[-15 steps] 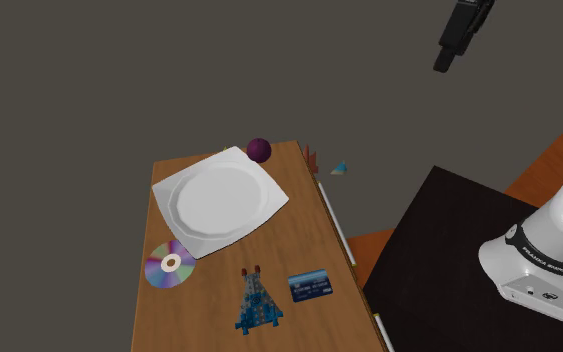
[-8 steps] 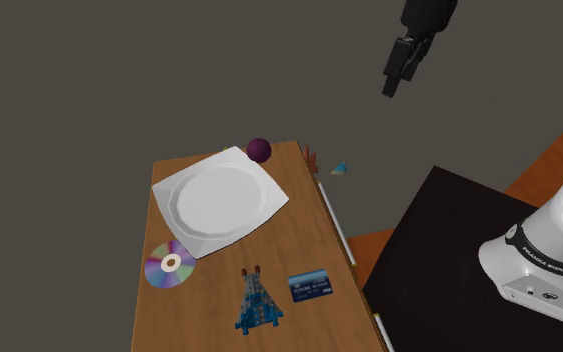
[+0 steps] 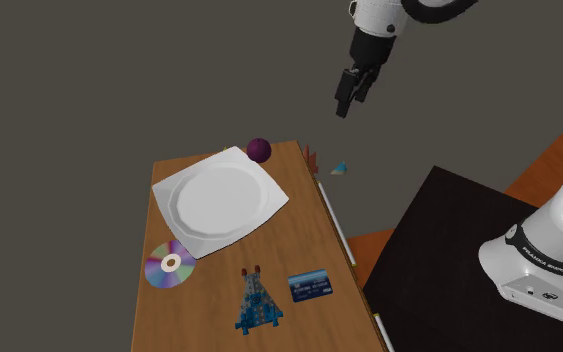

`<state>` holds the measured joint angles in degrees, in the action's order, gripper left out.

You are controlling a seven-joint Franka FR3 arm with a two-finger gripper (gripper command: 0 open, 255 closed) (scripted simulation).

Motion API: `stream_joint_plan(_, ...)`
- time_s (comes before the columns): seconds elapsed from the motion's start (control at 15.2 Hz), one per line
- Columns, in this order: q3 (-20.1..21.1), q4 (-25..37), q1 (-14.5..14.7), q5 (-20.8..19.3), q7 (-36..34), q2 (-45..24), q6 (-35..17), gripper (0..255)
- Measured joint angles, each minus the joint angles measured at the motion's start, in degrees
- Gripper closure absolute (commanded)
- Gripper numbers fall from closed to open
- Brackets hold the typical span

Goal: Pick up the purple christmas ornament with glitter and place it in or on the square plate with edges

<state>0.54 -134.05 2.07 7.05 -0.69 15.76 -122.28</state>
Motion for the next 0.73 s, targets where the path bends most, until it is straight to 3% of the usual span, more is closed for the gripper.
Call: stream_joint_plan(0.73, 1.4, 11.4, 2.0, 4.7, 3.4, -22.3, -13.6, 0)
